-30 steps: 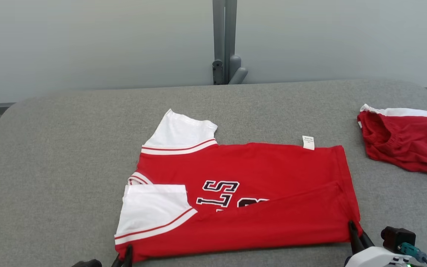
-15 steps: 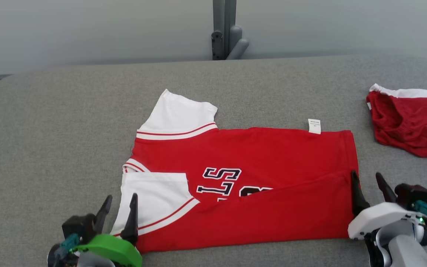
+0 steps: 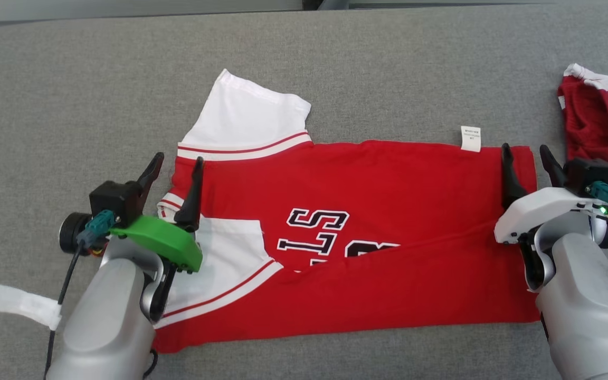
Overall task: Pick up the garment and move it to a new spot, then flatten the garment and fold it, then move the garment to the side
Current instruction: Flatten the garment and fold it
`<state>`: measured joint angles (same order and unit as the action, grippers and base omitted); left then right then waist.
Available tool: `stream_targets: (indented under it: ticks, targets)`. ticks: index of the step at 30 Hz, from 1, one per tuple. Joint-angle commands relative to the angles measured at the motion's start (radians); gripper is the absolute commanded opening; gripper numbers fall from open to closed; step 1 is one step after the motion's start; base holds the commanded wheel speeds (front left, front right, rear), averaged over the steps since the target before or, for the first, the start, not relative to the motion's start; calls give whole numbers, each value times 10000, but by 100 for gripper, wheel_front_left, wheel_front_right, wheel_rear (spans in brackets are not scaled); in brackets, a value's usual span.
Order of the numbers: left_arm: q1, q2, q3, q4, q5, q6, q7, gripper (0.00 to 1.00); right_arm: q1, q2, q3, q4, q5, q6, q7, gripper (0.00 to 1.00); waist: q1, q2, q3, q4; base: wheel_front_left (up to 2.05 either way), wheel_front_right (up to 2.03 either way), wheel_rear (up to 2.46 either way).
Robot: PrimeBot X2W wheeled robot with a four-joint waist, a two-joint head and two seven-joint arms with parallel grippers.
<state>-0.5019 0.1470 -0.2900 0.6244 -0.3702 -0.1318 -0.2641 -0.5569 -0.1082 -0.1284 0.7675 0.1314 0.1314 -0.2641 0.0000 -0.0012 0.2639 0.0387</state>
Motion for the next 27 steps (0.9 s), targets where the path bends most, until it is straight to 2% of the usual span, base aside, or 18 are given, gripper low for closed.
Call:
stream_targets:
  ticks: [1, 8, 10, 11, 12, 13, 19, 27]
  targets:
    - [-342, 136, -114, 142, -61, 23, 5, 100, -181, -81, -77, 232, -121, -14, 0, 100, 0, 12, 396, 9, 0, 0, 0]
    - [-1304, 430, -664, 750, -425, 23, 5, 100, -1180, -135, -208, 1659, -504, -14, 6, 100, 0, 12, 613, 5, 0, 0, 0]
    - [-1465, 509, -791, 841, -463, 23, 5, 100, -1368, -150, -206, 1894, -537, -16, 2, 76, 0, 12, 671, 8, 0, 0, 0]
    - [-1627, 528, -917, 965, -524, 23, 5, 100, -1547, -196, -218, 2082, -548, -16, -2, 29, 0, 12, 736, 13, 0, 0, 0]
    - [-1733, 548, -984, 1050, -568, 23, 5, 100, -1616, -212, -203, 2166, -583, -16, -3, 11, 0, 12, 768, 14, 0, 0, 0]
    - [-1842, 577, -1081, 1126, -596, 23, 5, 100, -1674, -209, -192, 2217, -587, -16, -4, 0, 0, 12, 806, 13, 0, 0, 0]
    - [-3116, 789, -1923, 2154, -1160, 23, 126, 100, -1955, -99, -23, 1887, -453, -16, -8, 0, 0, 12, 1204, -120, 0, 0, 0]
    - [-4788, 1225, -3129, 2953, -2405, 24, 1576, 100, -1833, 224, 543, 1241, -219, -11, -7, 0, 0, 12, 1755, -534, 0, 0, 0]
